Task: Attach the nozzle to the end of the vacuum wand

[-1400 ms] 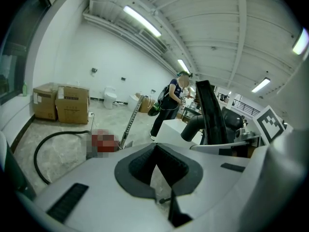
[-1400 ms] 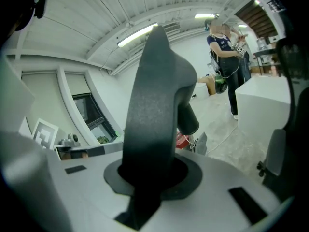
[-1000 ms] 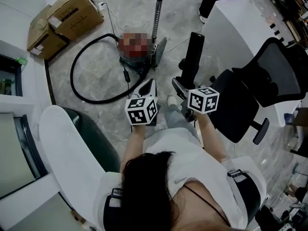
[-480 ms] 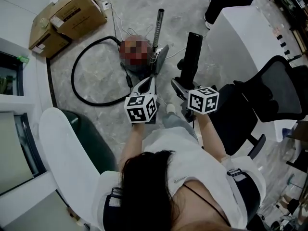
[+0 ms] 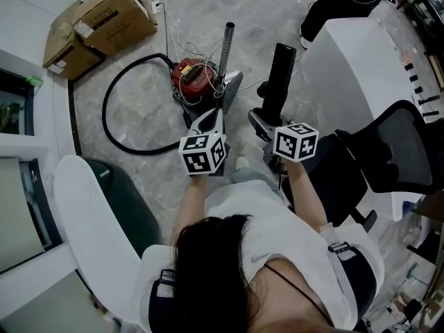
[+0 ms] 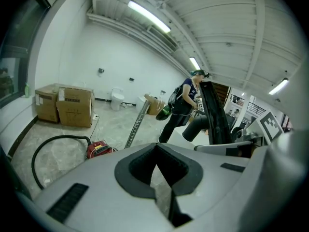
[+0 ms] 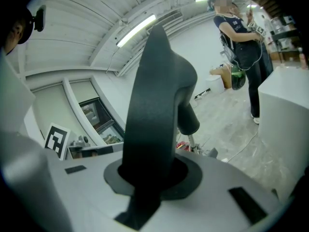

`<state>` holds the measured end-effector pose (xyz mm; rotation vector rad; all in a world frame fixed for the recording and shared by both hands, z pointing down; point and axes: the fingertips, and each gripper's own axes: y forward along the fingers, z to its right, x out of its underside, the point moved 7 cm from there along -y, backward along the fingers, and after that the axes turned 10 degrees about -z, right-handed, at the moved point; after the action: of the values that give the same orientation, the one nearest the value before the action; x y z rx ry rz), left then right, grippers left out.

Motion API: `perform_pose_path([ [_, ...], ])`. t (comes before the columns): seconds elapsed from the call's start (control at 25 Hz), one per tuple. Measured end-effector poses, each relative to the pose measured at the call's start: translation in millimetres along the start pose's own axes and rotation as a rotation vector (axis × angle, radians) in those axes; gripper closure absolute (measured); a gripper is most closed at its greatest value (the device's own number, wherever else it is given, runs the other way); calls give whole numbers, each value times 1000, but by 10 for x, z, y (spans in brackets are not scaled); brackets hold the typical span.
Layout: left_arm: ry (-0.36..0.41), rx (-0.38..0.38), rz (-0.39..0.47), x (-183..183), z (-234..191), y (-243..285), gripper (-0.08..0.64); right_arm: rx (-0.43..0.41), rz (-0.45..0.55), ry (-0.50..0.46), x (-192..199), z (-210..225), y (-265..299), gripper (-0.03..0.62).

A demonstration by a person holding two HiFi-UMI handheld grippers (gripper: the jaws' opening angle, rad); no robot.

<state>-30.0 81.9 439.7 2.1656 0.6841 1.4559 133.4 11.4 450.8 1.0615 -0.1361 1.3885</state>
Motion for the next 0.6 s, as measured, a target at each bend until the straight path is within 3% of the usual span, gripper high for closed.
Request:
perform_pose_path([
  [0.6, -44, -56, 23, -127, 93, 212, 557, -66, -29, -29, -195, 223, -9, 515],
])
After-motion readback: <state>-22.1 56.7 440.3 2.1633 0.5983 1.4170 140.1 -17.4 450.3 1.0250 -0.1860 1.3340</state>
